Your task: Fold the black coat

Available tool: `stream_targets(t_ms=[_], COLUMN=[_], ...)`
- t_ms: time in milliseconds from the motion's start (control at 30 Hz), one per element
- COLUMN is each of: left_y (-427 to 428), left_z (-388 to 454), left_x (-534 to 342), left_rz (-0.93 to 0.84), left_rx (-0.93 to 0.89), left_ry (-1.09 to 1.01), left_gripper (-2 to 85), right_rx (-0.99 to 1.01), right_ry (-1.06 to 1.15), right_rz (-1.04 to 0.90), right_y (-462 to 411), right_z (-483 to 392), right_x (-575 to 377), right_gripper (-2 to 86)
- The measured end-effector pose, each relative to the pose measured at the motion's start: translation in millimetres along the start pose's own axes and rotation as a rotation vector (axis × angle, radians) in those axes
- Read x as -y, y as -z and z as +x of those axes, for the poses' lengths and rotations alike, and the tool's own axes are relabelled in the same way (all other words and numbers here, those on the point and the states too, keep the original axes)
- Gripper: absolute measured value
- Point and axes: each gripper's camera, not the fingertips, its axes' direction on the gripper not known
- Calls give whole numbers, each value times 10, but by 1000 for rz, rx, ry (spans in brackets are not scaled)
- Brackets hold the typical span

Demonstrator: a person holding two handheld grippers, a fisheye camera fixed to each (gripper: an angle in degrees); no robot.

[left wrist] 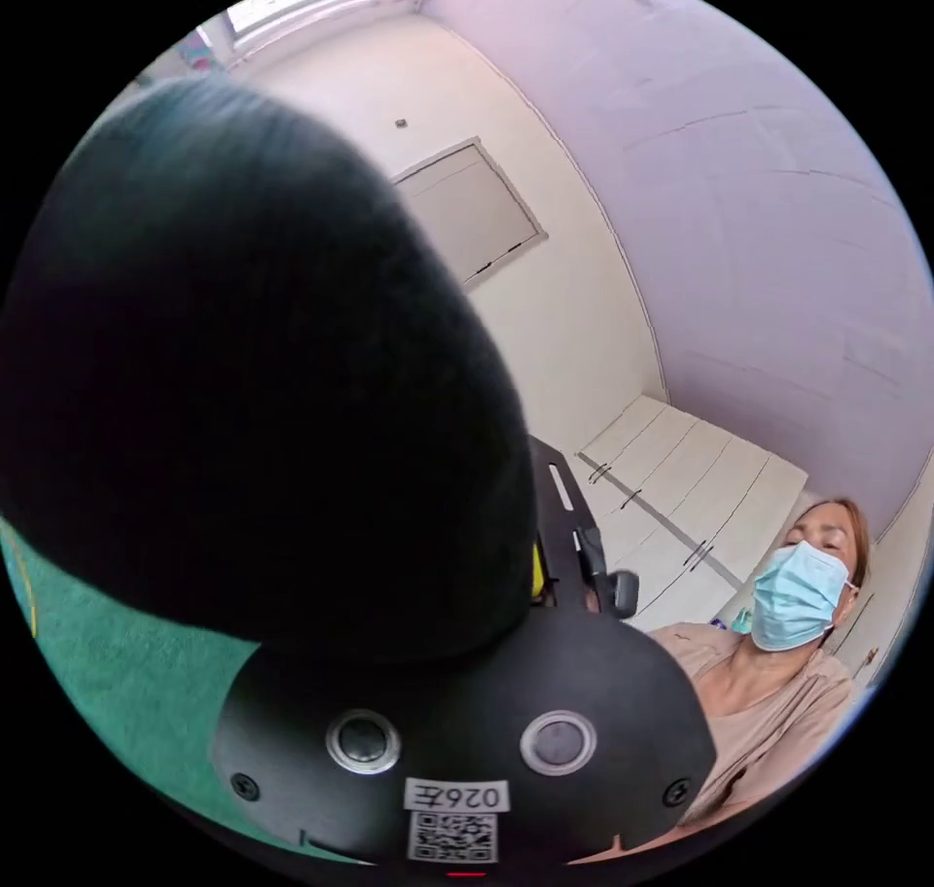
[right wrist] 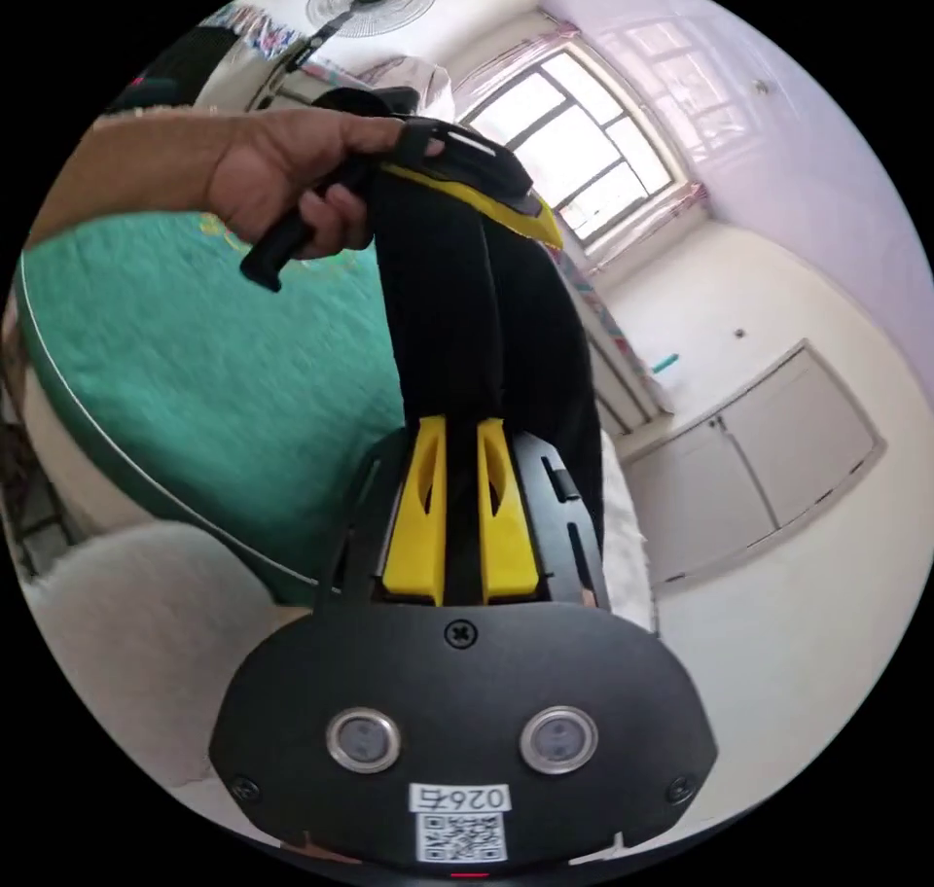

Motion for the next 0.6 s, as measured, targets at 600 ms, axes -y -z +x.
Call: stream_targets(t_ms=[600], left_y=[3787], left_z=[5033], left_x=[-2186], left_rz=[504], left_rx=[934], left_ry=[-427], left_gripper=[143], right_rx=[977], right_ry=[377], right_rz=[779], right_y=[5702], right_z=[-2613], right_x=[797], right_gripper=[-11])
